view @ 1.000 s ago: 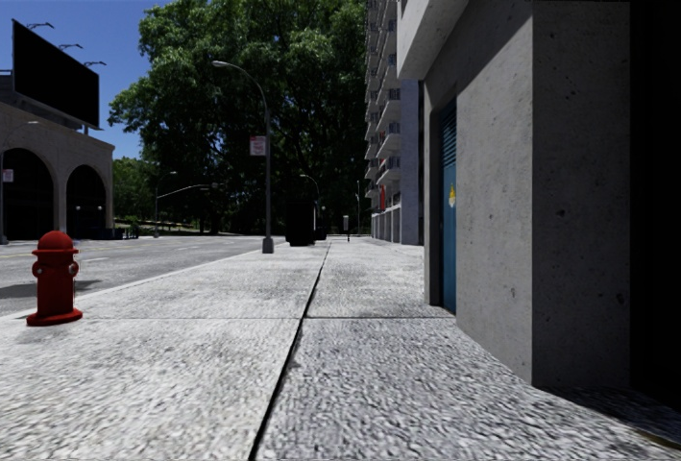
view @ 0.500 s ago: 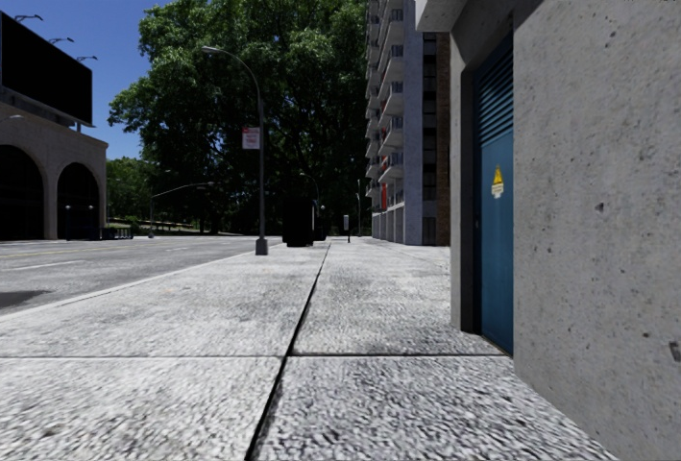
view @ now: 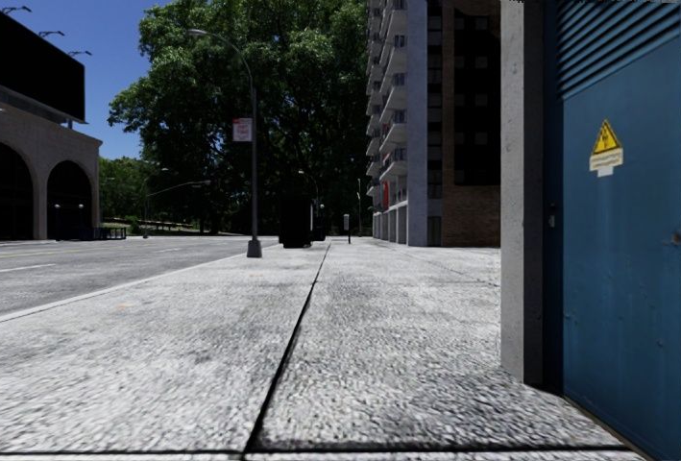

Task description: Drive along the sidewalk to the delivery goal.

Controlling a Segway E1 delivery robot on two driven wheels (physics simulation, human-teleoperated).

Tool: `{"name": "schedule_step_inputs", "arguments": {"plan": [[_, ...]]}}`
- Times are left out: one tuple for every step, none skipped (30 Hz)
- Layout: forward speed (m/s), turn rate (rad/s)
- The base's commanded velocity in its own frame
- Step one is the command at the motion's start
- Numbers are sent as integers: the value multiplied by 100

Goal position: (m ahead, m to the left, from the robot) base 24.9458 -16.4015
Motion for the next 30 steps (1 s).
{"name": "schedule_step_inputs", "arguments": {"plan": [[200,0],[200,0],[200,0],[200,0],[200,0],[200,0],[200,0],[200,0],[200,0],[200,0],[200,0],[200,0],[200,0],[200,0],[200,0],[200,0],[200,0],[200,0],[200,0],[200,0],[200,0],[200,0],[200,0],[200,0],[200,0],[200,0],[200,0],[200,0],[200,0],[200,0]]}}
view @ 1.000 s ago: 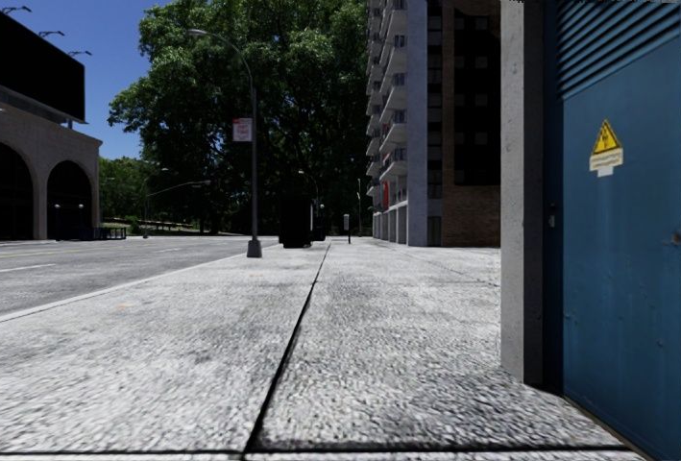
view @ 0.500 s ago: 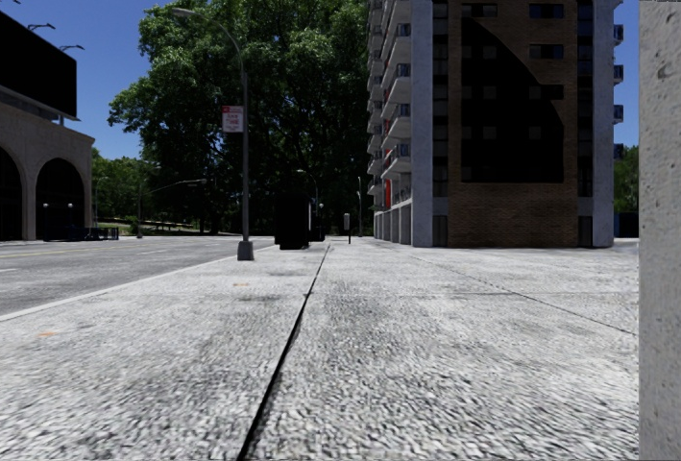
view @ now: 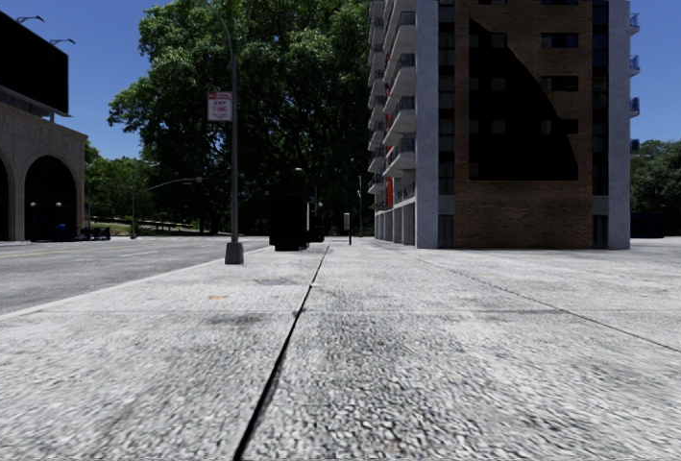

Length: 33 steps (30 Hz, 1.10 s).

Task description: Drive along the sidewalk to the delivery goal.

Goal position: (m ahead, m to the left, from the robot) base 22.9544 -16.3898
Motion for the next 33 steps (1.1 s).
{"name": "schedule_step_inputs", "arguments": {"plan": [[200,0],[200,0],[200,0],[200,0],[200,0],[200,0],[200,0],[200,-32],[200,-47],[200,-94],[200,-120],[200,-120],[200,-120],[200,-120],[200,-120],[200,-120],[200,-120],[200,-120],[200,-120],[200,-120],[200,-120],[200,-120],[200,-120],[200,-120],[200,-120],[200,-120],[200,-120],[200,-120],[200,-120],[200,-120],[200,-120],[200,-120],[200,-120]]}}
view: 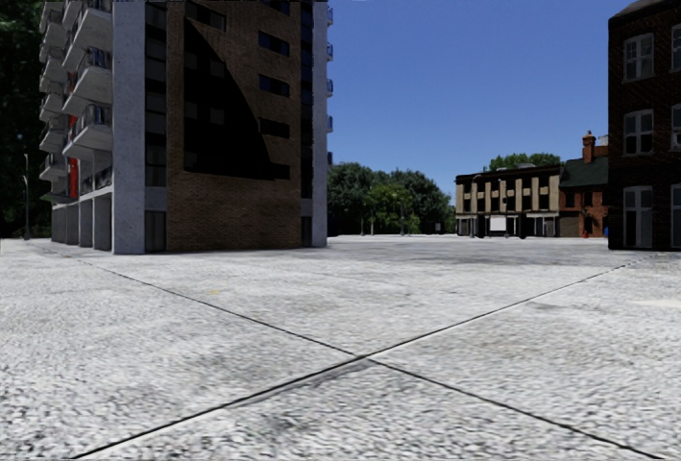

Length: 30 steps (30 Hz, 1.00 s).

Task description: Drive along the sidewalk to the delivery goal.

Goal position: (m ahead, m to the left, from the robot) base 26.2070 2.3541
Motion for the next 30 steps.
{"name": "schedule_step_inputs", "arguments": {"plan": [[200,-120],[200,-119],[200,-107],[200,-92],[200,-84],[200,-84],[200,-81],[200,-71],[200,-52],[200,-9],[200,-9],[200,-5],[200,-3],[200,-2],[200,-2],[200,-2],[200,-2],[200,-1],[200,-1],[200,-1],[200,-1],[200,-1],[200,-1],[200,-1],[200,-1],[200,-1],[200,-1],[200,-1],[200,-2],[200,-2]]}}
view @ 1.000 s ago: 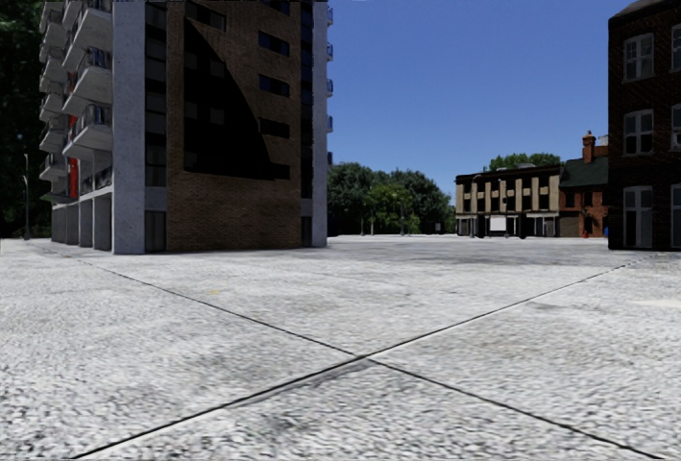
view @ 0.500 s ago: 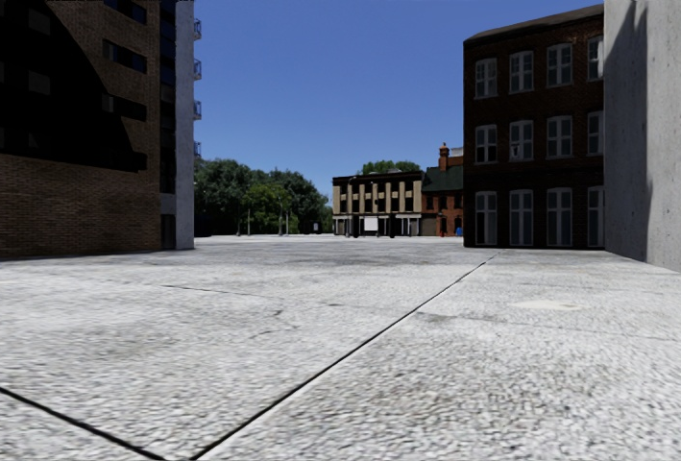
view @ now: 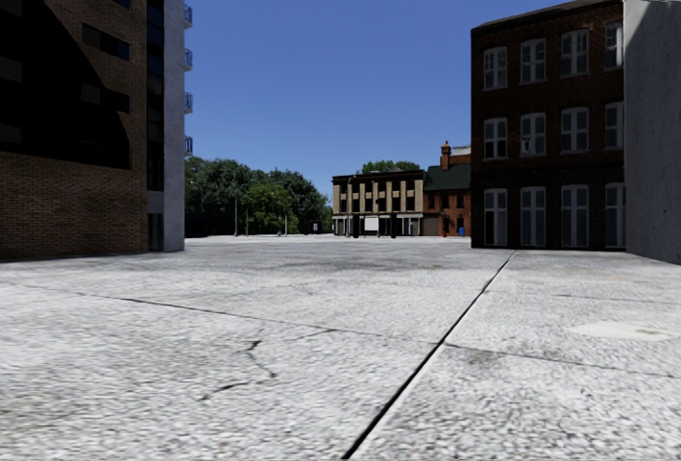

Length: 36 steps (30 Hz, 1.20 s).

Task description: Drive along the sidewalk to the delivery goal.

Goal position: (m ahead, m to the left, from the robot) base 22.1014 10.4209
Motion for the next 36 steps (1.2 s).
{"name": "schedule_step_inputs", "arguments": {"plan": [[200,-2],[200,-2],[200,-2],[200,-2],[200,-2],[200,-2],[200,-2],[200,-2],[200,-2],[200,-2],[200,-2],[200,-2],[200,-2],[200,-2],[200,-2],[200,-2],[200,-2],[200,-2],[200,-2],[200,-2],[200,-2],[200,-2],[200,-2],[200,-2],[200,-2],[200,-2],[200,-2],[200,-2],[200,-2],[200,-2],[200,-2],[200,-2],[200,-2],[200,-2],[200,-2],[200,-2]]}}
